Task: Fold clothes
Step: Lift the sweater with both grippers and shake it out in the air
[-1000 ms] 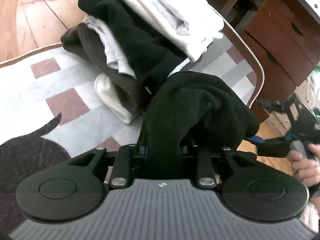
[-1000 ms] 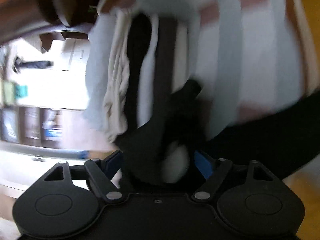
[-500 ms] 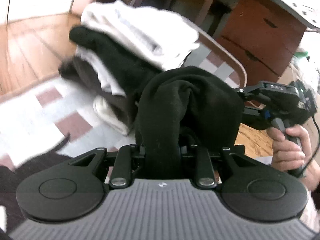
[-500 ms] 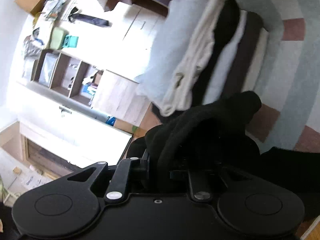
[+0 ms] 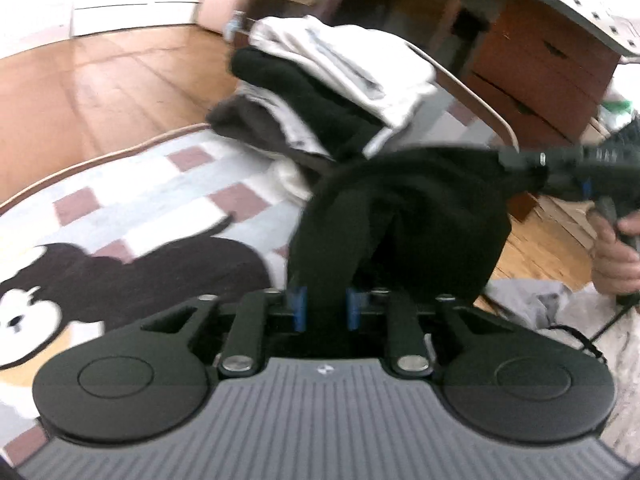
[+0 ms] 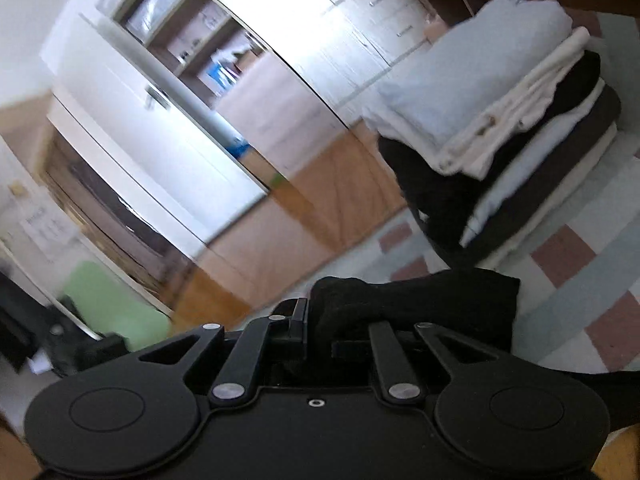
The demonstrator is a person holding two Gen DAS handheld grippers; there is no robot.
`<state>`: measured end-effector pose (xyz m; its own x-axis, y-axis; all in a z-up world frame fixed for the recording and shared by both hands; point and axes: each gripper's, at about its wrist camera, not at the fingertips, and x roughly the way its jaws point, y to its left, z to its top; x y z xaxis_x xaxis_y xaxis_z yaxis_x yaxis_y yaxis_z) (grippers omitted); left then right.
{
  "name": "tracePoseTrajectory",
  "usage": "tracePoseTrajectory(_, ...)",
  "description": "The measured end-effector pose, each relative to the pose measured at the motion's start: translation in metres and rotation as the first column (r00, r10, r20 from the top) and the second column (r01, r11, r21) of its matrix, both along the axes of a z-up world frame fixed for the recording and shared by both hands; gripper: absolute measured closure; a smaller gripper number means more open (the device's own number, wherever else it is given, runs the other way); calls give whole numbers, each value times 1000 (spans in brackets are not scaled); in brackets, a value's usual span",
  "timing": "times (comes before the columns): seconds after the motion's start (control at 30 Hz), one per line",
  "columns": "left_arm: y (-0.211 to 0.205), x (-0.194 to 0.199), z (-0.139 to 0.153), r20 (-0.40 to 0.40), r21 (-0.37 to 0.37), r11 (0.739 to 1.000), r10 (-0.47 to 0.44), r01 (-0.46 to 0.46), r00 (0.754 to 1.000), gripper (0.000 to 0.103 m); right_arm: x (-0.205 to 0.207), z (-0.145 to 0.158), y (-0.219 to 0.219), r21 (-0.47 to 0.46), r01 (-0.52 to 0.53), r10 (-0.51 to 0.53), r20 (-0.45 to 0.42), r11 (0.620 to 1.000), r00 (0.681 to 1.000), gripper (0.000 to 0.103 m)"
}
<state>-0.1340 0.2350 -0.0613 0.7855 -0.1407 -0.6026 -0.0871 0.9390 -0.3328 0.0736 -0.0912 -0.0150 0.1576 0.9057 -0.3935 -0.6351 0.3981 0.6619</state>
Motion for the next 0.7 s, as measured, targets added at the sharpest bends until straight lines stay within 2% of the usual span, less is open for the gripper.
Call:
tracePoseTrajectory(0.03, 8, -3, 2, 7, -10, 1000, 21, -21, 1000, 95, -1, -2, 5, -14, -9, 9, -6, 1000, 1000, 92)
tracePoseTrajectory(0.1, 21, -10, 8, 28, -18, 998, 58, -57, 998, 101, -2, -4, 9, -17, -27, 26, -27, 999, 999, 92)
tracePoseTrajectory(0.23, 37, -23, 15, 26, -14, 996, 86, -85, 996, 101, 0, 0, 24, -1, -62, 62, -33, 998, 998, 95)
tracePoseTrajectory(0.33, 30, -34, 18, 28, -3, 998, 70, -70, 997, 97, -5, 12, 47, 39, -103, 104, -16, 994, 994, 96)
tracePoseTrajectory(0.4, 18, -41, 22, 33, 19, 998, 60, -60, 998, 92, -15, 22, 64, 39, -136, 134, 35, 990, 990, 96)
tracePoseTrajectory(0.43, 10, -43, 24, 39, 26, 998, 51, -52, 998, 84, -19, 28, 73, 38, -152, 149, 61, 988, 987, 96)
tracePoseTrajectory(0.47, 2, -45, 26, 58, 31, 999, 35, -37, 998, 65, -24, 33, 82, 38, -166, 162, 87, 985, 983, 96)
tracePoseTrajectory(0.5, -6, -44, 28, 79, 43, 999, 15, -19, 997, 53, -30, 38, 90, 41, -176, 171, 111, 984, 979, 96)
tracePoseTrajectory(0.53, -14, -42, 30, 102, 62, 998, -8, 2, 995, 36, -34, 44, 98, 46, -186, 179, 122, 982, 976, 96)
tracePoseTrajectory(0.57, -22, -36, 30, 111, 78, 997, -31, 22, 993, 30, -38, 51, 104, 54, -195, 187, 121, 979, 975, 96)
tracePoseTrajectory(0.6, -29, -30, 30, 117, 92, 995, -53, 42, 992, 30, -42, 58, 111, 61, -204, 195, 120, 977, 973, 96)
tracePoseTrajectory(0.7, -35, -6, 28, 106, 51, 997, -68, 63, 992, 25, -55, 82, 130, 84, -245, 233, 130, 966, 964, 96)
